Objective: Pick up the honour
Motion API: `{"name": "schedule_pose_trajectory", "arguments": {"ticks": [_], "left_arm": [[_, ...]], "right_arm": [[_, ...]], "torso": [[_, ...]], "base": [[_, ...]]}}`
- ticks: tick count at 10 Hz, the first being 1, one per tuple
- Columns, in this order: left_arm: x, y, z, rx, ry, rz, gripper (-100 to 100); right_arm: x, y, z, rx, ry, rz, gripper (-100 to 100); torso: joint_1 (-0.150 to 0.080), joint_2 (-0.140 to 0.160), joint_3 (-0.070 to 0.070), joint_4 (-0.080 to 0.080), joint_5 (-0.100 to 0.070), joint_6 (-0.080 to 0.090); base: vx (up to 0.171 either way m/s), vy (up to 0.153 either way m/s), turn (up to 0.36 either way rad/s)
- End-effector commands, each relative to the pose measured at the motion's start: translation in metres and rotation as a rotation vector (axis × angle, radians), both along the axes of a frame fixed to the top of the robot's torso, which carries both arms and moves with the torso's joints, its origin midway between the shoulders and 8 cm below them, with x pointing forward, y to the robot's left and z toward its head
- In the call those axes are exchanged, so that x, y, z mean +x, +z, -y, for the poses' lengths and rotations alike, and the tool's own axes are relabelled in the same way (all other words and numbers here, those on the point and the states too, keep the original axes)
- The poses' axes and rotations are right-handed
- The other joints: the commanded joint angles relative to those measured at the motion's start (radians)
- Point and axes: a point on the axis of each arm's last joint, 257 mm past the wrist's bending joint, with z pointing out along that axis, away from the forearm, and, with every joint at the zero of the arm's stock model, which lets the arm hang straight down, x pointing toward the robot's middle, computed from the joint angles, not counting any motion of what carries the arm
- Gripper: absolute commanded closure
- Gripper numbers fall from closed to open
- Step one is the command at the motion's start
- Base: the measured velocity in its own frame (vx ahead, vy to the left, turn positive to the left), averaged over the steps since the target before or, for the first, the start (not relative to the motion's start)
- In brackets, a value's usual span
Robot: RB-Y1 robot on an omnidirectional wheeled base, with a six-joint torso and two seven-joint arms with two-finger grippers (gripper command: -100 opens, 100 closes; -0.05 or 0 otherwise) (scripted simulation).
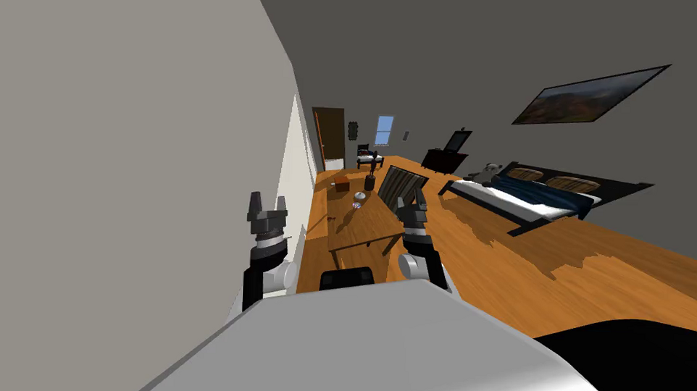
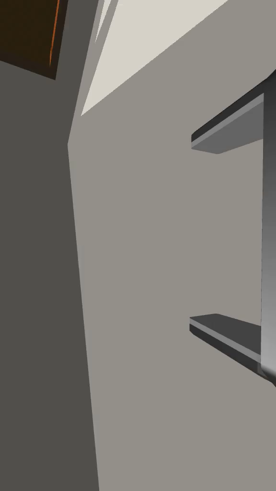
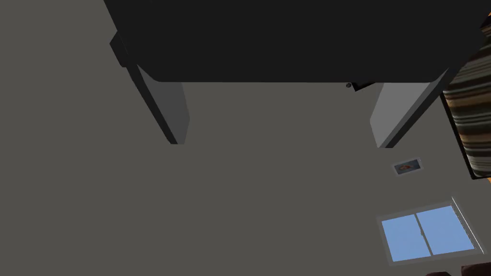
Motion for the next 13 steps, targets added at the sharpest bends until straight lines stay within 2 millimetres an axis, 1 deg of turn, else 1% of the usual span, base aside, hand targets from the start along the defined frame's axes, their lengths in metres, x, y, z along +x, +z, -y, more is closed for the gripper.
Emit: {"name": "schedule_pose_trajectory", "arguments": {"ticks": [1,3,5,8,9,10,11,12,13], "left_arm": [[0.007,-0.016,-0.004,0.01,-0.012,-0.053,-100],[0.017,-0.039,-0.011,0.013,-0.021,-0.126,-100],[0.027,-0.071,-0.024,0.01,-0.028,-0.223,-100],[0.04,-0.128,-0.049,-0.003,-0.032,-0.398,-100],[0.042,-0.152,-0.06,-0.008,-0.028,-0.465,-100],[0.043,-0.154,-0.061,-0.018,-0.03,-0.474,-100],[0.044,-0.179,-0.073,-0.031,-0.027,-0.544,-100],[0.044,-0.203,-0.084,-0.035,-0.02,-0.615,-100],[0.044,-0.204,-0.086,-0.047,-0.023,-0.617,-100]], "right_arm": [[0.0,0.0,0.0,0.0,0.0,0.0,0],[0.0,0.0,0.0,0.0,0.0,0.0,0],[0.0,0.0,0.0,0.0,0.0,0.0,0],[0.0,0.0,0.0,0.0,0.0,0.0,0],[0.0,0.0,0.0,0.0,0.0,0.0,0],[0.0,0.0,0.0,0.0,0.0,0.0,0],[0.0,0.0,0.0,0.0,0.0,0.0,0],[0.0,0.0,0.0,0.0,0.0,0.0,0],[0.0,0.0,0.0,0.0,0.0,0.0,0]], "torso": [[0.0,0.0,0.0,0.0,0.0,0.0],[-0.002,0.001,0.001,0.0,0.0,0.0],[-0.003,0.002,0.001,0.0,-0.001,0.0],[-0.003,0.002,0.001,0.0,-0.001,0.0],[-0.003,0.002,0.001,0.0,-0.001,0.001],[-0.003,0.003,0.001,0.001,-0.001,0.0],[-0.002,0.002,0.001,0.001,0.0,-0.001],[-0.002,0.002,0.001,0.0,0.0,0.0],[-0.002,0.001,0.001,0.0,0.0,0.0]], "base": [[-0.014,-0.019,-0.193],[-0.022,-0.033,-0.216],[-0.03,-0.049,-0.237],[-0.031,-0.059,-0.335],[-0.032,-0.055,-0.412],[-0.02,-0.031,-0.077],[-0.01,-0.036,-0.208],[-0.009,-0.047,-0.404],[-0.012,-0.03,-0.155]]}}
